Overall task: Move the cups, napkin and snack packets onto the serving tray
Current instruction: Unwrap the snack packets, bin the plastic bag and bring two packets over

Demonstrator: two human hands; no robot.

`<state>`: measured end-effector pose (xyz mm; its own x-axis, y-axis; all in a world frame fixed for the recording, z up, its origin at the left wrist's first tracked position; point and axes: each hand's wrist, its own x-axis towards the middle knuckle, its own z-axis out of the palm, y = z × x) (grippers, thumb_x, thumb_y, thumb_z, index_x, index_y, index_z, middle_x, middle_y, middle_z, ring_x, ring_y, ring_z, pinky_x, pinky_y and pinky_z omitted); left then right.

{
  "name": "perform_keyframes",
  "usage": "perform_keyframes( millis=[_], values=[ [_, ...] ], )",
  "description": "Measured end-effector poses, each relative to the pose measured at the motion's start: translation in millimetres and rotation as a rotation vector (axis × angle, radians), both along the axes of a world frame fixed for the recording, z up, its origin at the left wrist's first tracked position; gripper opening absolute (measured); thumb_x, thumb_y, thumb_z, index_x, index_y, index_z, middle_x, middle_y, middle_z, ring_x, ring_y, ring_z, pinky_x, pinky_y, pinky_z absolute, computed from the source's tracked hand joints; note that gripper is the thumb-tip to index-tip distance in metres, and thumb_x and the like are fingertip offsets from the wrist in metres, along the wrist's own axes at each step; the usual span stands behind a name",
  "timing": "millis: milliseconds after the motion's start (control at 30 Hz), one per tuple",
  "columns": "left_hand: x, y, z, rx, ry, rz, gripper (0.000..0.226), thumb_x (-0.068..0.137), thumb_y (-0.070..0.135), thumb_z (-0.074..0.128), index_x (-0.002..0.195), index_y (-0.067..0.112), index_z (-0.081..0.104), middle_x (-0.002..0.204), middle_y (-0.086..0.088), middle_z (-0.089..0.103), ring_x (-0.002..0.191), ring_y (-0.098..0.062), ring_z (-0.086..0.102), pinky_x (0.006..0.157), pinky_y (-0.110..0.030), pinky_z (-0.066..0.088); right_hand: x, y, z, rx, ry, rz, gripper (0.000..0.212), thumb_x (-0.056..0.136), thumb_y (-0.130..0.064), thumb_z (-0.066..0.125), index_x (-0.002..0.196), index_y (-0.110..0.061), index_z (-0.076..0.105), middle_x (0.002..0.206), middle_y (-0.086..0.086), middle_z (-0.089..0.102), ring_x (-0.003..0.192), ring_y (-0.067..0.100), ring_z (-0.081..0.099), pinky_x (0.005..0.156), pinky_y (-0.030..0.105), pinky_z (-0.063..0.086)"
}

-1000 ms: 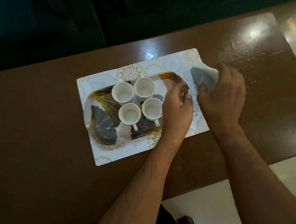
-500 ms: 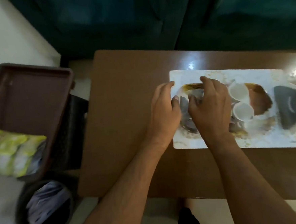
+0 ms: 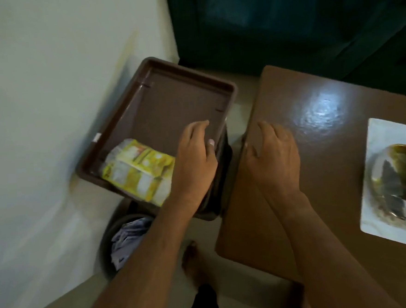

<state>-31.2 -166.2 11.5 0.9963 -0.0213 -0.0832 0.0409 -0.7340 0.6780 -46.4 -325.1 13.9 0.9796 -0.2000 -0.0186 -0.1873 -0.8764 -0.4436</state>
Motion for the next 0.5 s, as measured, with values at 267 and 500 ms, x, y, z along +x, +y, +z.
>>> perform_keyframes(
  millis=[267, 500],
  values=[
    [-5.2, 113.4, -32.9, 0.113, 0.043, 0.058, 0.043, 0.106, 0.007, 0.053, 0.149, 0.005, 0.05, 0.149, -0.011, 0.052, 0.141, -0.026, 0.048, 0.114, -0.034, 0.042, 23.2, 110.9, -23.8, 0.009, 0.057, 0.168, 0.057, 0.095, -0.023, 0.072, 0.146, -0.006, 0.052, 0.139, 0.014, 0.06, 0.133, 0.033, 0.053, 0.107, 0.041, 0.048],
    [-12.0, 152.5, -56.5, 0.214, 0.059, 0.048, 0.041, 0.107, 0.01, 0.05, 0.145, -0.002, 0.053, 0.15, -0.019, 0.053, 0.141, -0.033, 0.05, 0.117, -0.042, 0.043, 38.3, 154.8, -47.4, 0.195, 0.269, 0.31, 0.044, 0.098, -0.041, 0.068, 0.127, -0.008, 0.065, 0.12, 0.011, 0.069, 0.112, 0.03, 0.064, 0.093, 0.04, 0.054]
  ],
)
